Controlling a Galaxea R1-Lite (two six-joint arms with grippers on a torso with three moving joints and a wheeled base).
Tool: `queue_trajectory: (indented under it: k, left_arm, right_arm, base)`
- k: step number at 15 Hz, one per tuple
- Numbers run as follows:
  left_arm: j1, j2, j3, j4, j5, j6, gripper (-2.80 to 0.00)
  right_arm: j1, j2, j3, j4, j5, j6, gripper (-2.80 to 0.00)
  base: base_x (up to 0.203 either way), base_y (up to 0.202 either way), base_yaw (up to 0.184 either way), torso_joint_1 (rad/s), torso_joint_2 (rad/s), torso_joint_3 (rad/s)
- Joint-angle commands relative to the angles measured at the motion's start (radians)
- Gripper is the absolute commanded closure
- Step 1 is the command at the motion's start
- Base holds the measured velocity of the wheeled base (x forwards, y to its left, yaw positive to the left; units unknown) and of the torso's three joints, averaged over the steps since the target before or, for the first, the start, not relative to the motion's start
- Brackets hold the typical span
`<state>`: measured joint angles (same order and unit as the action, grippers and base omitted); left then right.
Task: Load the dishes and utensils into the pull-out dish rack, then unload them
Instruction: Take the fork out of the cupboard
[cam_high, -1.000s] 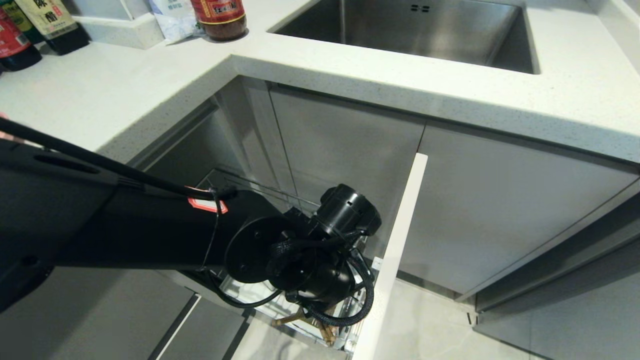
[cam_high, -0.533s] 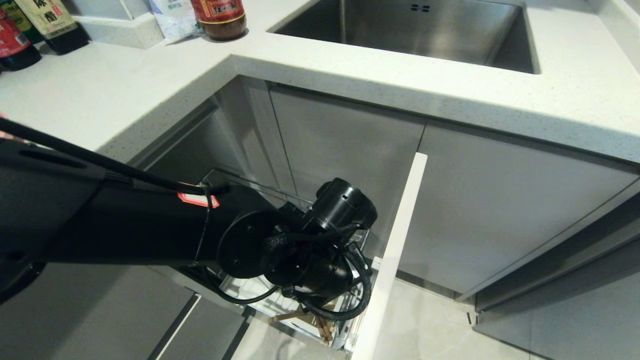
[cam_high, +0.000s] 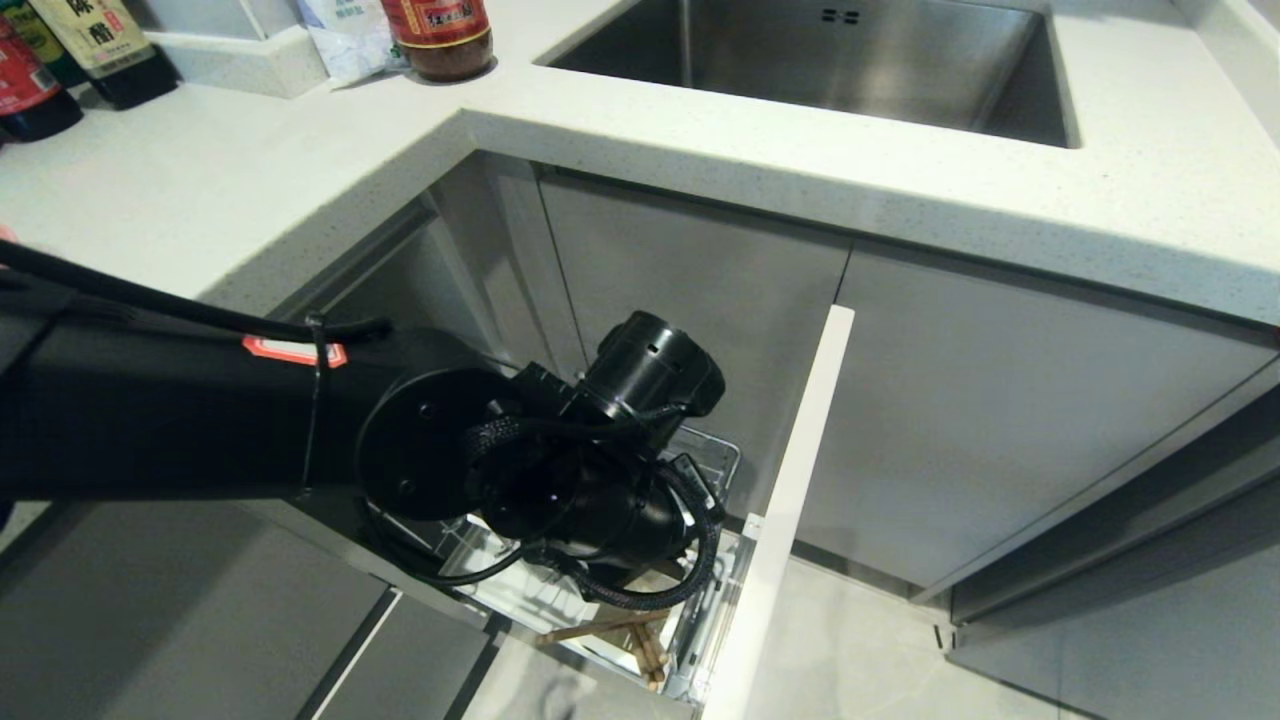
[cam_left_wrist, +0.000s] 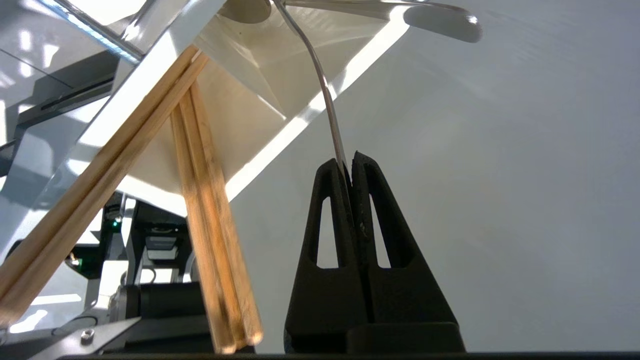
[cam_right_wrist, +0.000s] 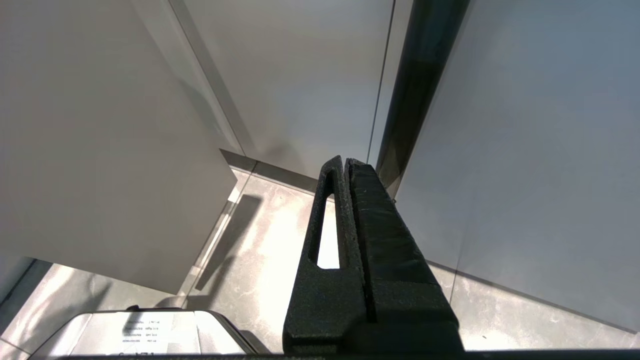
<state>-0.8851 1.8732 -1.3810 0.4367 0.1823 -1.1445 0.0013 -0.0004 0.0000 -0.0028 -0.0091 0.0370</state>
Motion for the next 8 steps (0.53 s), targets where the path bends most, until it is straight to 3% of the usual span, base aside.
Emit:
queue_trajectory:
  k: [1,8]
  left_arm:
    - [0.000,-0.025,-0.012,0.013,0.000,-0.008,0.00]
    - [-0.005,-0.129,-0.065,0.105,-0.004,-0.008,0.00]
  right_arm:
    - [0.000,0.000,0.000,0.000,0.000,0.000,0.00]
    - [0.000,0.000,0.000,0.000,0.000,0.001,0.00]
  base:
    - [0.000,0.000,0.000,0.000,0.00,0.000]
    - [0.000,0.000,0.000,0.000,0.00,0.000]
